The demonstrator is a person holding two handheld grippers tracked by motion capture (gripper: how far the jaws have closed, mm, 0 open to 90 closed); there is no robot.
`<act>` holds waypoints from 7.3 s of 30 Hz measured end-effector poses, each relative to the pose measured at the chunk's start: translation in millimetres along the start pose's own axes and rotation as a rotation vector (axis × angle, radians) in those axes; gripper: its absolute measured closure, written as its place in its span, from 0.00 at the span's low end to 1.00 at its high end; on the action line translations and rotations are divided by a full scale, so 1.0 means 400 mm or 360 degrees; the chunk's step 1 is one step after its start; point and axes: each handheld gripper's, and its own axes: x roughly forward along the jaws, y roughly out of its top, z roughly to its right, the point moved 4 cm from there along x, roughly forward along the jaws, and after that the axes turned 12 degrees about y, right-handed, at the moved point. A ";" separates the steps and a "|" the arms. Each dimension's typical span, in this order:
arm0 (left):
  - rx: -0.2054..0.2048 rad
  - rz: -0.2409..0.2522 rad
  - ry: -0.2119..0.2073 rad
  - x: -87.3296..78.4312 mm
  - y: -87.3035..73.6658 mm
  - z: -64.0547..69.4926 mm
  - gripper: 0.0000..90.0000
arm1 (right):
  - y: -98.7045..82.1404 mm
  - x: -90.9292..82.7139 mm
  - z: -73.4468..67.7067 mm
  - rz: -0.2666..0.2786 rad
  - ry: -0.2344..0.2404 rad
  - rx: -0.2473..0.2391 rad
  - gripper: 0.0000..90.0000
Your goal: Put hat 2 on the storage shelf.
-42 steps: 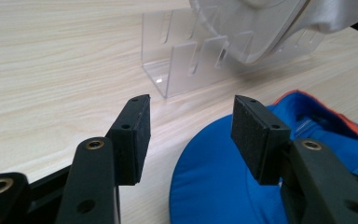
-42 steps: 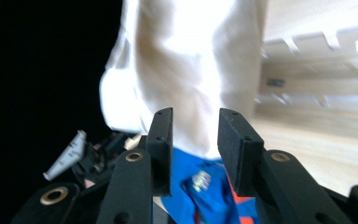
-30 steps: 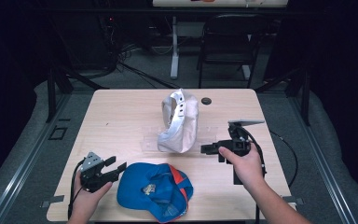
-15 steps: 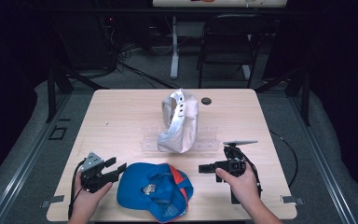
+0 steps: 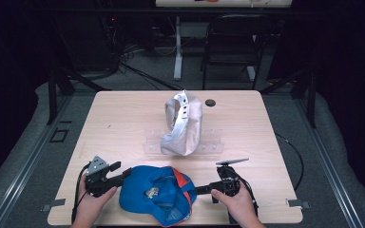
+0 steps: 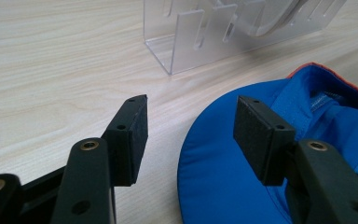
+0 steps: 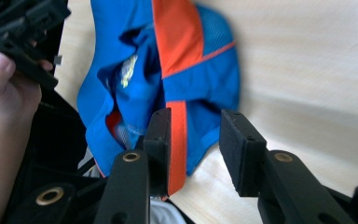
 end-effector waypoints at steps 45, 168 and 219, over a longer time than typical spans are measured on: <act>0.0000 0.0004 0.0018 0.010 -0.005 -0.004 0.51 | -0.040 0.080 0.004 -0.0184 0.0145 0.0138 0.87; -0.0007 -0.0028 0.0004 0.017 -0.010 -0.012 0.51 | 0.457 -0.485 -0.292 0.0690 0.0362 0.0308 0.87; -0.0022 -0.0016 0.0009 0.020 -0.009 -0.018 0.51 | 0.510 -0.388 -0.242 0.0664 0.0288 0.0375 0.87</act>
